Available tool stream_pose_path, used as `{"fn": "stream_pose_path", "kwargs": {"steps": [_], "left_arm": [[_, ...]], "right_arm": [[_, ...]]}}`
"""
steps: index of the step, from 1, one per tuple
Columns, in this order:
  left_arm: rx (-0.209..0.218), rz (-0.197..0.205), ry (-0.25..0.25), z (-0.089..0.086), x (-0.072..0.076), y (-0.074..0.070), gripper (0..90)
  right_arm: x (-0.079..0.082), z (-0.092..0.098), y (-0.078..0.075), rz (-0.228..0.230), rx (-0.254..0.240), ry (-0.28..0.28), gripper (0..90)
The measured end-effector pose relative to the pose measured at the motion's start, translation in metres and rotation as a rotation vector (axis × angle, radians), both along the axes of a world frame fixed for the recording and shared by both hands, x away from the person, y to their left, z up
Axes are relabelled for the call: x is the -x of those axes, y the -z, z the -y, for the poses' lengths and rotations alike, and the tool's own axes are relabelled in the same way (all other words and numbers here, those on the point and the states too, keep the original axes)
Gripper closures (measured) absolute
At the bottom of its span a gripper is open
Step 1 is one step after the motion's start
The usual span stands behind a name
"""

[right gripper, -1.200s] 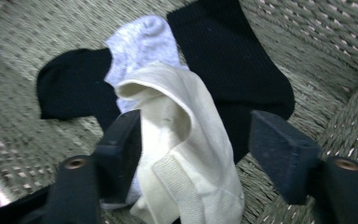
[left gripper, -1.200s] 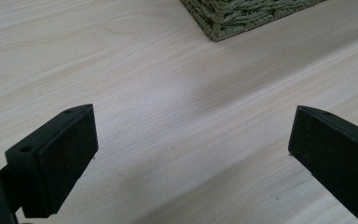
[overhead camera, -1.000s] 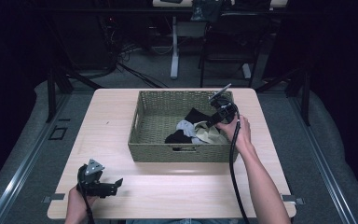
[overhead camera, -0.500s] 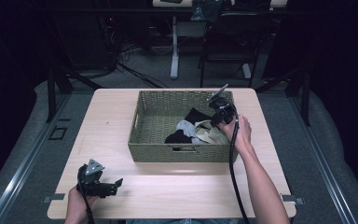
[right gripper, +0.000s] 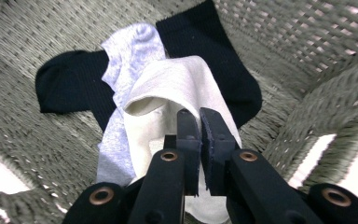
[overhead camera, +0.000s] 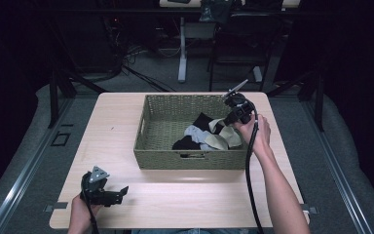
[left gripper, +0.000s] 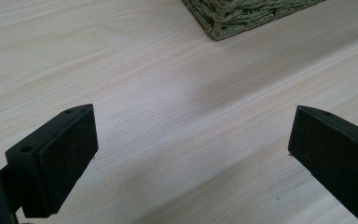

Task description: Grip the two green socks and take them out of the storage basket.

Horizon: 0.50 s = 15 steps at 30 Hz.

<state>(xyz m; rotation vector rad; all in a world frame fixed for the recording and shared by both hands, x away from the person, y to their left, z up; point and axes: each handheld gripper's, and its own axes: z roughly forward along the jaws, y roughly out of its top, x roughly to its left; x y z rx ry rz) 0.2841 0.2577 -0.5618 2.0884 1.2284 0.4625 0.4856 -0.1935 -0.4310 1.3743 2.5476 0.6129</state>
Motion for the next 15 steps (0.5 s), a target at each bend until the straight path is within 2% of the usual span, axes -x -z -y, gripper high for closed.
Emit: {"fn": "stream_pose_path", "kwargs": {"steps": [1, 2, 4, 5, 15], "left_arm": [[0.001, 0.0, 0.0, 0.0, 0.0, 0.0, 1.5], [0.0, 0.0, 0.0, 0.0, 0.0, 0.0, 1.5], [0.0, 0.0, 0.0, 0.0, 0.0, 0.0, 1.5], [-0.001, 0.004, -0.006, 0.001, 0.0, 0.0, 1.5], [0.0, 0.001, 0.001, 0.0, 0.0, 0.0, 1.5]], "right_arm": [[0.001, 0.0, -0.002, 0.01, -0.015, 0.006, 86.9], [0.002, 0.0, -0.006, 0.008, -0.006, 0.003, 86.9], [0.003, -0.001, -0.01, 0.02, -0.031, 0.009, 86.9], [0.003, 0.0, -0.013, 0.019, -0.011, 0.0, 86.9], [0.008, -0.004, -0.034, 0.049, -0.028, -0.009, 86.9]]}}
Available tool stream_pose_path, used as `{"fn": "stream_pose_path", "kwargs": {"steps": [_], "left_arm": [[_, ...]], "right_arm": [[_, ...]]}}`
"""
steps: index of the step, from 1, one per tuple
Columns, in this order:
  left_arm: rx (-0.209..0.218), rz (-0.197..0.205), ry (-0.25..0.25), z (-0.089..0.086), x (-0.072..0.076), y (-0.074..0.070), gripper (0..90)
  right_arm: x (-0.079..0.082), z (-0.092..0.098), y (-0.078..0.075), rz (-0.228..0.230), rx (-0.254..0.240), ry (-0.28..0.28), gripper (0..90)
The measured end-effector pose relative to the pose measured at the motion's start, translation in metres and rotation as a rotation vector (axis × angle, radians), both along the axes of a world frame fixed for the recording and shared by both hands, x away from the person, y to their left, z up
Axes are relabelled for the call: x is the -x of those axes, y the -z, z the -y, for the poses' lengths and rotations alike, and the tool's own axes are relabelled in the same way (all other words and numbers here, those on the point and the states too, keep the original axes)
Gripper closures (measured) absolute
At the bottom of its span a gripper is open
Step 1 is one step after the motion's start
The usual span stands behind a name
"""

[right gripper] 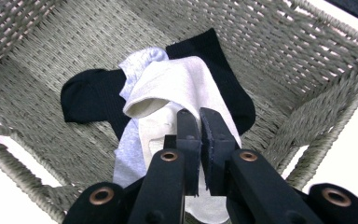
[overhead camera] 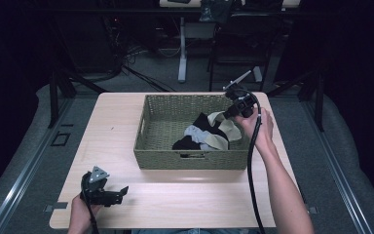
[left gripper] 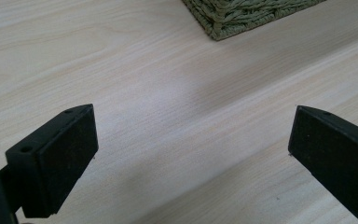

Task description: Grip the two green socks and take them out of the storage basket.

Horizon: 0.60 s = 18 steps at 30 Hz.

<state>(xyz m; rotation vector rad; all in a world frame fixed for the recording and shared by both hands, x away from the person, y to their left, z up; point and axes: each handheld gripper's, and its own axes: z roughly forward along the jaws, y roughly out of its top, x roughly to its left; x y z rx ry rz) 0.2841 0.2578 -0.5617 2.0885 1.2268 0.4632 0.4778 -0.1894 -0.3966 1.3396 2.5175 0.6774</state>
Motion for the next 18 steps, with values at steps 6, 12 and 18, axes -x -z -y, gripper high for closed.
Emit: {"fn": "stream_pose_path", "kwargs": {"steps": [6, 12, 18], "left_arm": [[0.003, 0.0, -0.001, 0.0, 0.0, 0.0, 1.4], [0.003, -0.001, -0.001, 0.0, 0.0, 0.0, 1.5], [0.004, -0.001, 0.0, 0.0, 0.0, 0.0, 1.5]], "right_arm": [[0.001, -0.001, -0.01, 0.013, -0.016, -0.006, 86.9], [0.003, -0.003, -0.02, 0.036, -0.003, -0.013, 86.9], [0.006, -0.005, -0.032, 0.058, -0.001, -0.02, 86.9]]}}
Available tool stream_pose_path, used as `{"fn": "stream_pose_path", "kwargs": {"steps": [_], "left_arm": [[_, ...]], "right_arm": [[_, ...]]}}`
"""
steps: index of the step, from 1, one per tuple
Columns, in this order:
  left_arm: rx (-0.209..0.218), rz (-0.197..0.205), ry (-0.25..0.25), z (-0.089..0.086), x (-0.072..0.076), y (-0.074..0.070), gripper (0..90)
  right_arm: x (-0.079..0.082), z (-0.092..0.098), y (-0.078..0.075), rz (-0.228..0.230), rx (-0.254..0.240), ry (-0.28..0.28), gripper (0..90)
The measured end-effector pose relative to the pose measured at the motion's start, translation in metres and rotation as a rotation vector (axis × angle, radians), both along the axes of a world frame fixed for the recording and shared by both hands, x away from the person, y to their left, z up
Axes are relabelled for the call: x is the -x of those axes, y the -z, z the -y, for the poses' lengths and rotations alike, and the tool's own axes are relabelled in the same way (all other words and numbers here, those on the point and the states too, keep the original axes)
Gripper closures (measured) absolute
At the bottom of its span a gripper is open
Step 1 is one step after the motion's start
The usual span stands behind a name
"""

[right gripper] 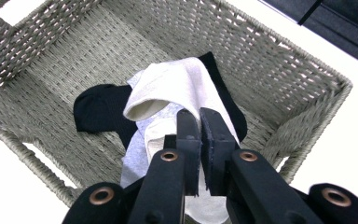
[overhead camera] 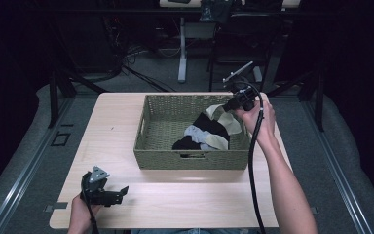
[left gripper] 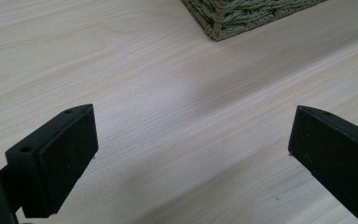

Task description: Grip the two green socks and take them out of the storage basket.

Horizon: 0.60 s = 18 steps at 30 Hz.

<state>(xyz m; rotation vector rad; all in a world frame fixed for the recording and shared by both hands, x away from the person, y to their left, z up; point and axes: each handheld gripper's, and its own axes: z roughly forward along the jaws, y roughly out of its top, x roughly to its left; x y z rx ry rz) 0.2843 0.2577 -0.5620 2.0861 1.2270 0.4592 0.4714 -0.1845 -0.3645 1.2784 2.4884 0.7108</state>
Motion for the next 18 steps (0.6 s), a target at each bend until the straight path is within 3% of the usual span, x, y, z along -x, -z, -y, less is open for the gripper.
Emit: {"fn": "stream_pose_path", "kwargs": {"steps": [11, 18], "left_arm": [[0.001, 0.001, -0.001, 0.0, 0.0, 0.0, 1.5], [0.001, 0.001, -0.001, 0.0, 0.0, 0.0, 1.5]], "right_arm": [[0.005, 0.002, -0.017, 0.045, -0.008, 0.004, 86.9], [0.012, 0.015, -0.029, 0.083, -0.012, 0.023, 86.9]]}}
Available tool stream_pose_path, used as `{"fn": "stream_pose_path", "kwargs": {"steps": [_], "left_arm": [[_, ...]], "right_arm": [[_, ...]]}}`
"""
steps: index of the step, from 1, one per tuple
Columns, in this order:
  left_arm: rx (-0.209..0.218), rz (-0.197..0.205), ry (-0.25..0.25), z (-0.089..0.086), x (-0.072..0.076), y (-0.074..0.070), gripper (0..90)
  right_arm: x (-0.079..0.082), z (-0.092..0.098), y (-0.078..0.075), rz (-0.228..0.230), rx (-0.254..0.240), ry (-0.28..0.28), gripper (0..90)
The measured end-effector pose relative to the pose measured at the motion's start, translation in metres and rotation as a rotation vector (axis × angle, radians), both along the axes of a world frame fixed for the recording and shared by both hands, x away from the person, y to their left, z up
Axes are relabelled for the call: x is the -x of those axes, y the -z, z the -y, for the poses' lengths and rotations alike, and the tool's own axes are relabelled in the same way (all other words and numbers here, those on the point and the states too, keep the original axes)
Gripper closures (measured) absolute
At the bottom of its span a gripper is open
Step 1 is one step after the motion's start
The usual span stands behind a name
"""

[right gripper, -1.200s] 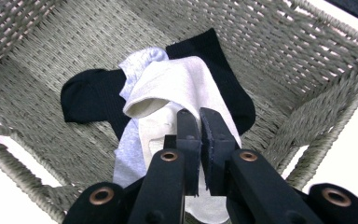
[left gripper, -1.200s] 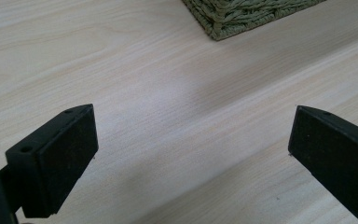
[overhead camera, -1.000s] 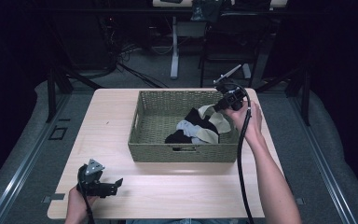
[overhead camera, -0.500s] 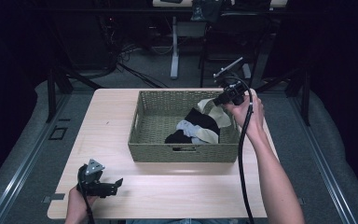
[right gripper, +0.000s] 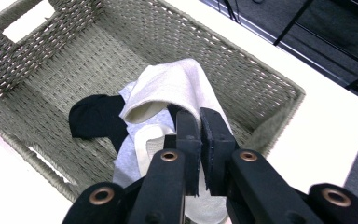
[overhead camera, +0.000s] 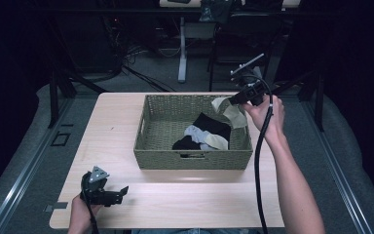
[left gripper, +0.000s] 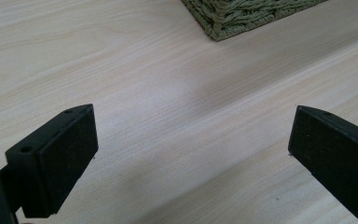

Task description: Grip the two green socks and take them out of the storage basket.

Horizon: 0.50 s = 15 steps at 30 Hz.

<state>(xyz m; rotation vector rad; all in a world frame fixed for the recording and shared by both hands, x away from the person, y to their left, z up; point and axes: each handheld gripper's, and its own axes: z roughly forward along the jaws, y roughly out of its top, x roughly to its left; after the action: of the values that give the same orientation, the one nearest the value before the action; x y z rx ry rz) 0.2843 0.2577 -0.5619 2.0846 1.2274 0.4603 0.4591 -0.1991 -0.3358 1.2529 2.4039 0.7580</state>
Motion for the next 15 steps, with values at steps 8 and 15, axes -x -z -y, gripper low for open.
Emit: {"fn": "stream_pose_path", "kwargs": {"steps": [8, 15], "left_arm": [[-0.001, -0.001, -0.001, 0.0, 0.0, 0.0, 1.5], [-0.002, 0.0, -0.001, 0.0, 0.0, 0.0, 1.5]], "right_arm": [[0.009, 0.019, -0.012, 0.026, 0.001, 0.032, 86.9], [0.016, 0.042, -0.017, 0.042, -0.008, 0.074, 86.9]]}}
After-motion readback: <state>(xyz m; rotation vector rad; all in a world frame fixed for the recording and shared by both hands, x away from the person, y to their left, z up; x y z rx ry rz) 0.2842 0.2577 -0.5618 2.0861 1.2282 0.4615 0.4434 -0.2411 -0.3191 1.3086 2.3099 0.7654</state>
